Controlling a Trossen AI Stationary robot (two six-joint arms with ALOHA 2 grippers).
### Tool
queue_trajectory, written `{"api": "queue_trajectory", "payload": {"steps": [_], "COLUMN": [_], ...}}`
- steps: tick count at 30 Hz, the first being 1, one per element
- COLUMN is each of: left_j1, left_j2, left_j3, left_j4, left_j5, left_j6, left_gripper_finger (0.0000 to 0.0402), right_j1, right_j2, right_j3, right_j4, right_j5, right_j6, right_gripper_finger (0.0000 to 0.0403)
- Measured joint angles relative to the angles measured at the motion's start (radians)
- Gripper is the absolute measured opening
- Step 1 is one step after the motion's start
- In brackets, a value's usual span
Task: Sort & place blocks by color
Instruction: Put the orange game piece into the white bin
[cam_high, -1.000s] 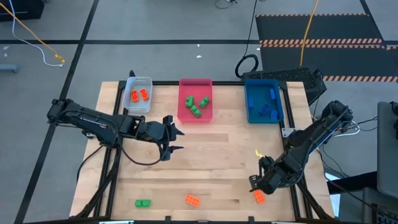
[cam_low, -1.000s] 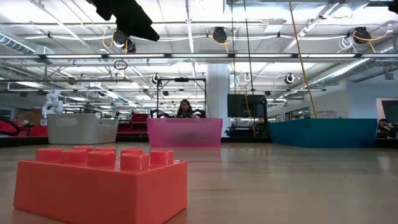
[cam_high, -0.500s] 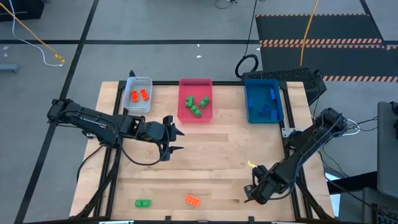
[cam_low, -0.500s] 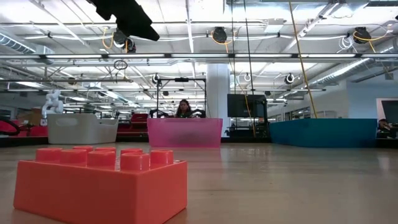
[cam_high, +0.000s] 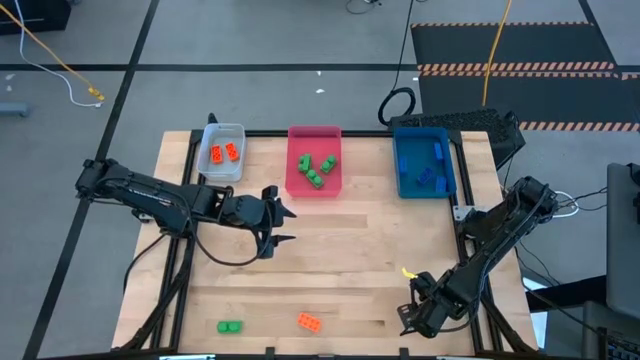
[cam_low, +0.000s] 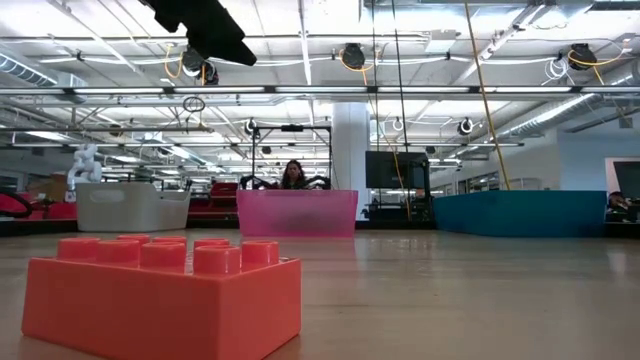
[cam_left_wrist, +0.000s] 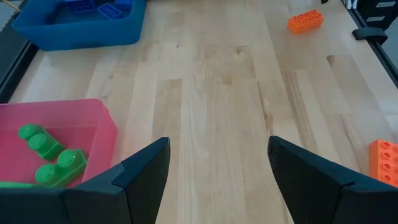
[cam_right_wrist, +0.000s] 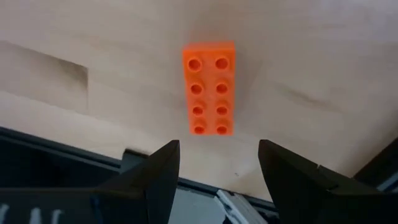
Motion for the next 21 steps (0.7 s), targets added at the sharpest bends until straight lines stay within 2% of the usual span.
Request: {"api": "queue_trajectory", "payload": {"steps": [5,21], "left_j1": [0.0,0.0], "left_j2": [0.0,0.0], "left_j3": [0.0,0.0], "left_j4": [0.0,-0.001], "left_j5": [0.0,0.0], "left_j6": [-0.001,0.003], "left_gripper_finger": [0.0273,0.0273], "right_j1": [0.019,0.017], "right_j2": [0.023,0.127], "right_j3": [0.0,0.0], "right_j4": [0.005,0.02], "right_j5": [0.07,0.069], "right_j6": [0.028,-0.008], "right_gripper_finger": [0.0212,0.0212]}}
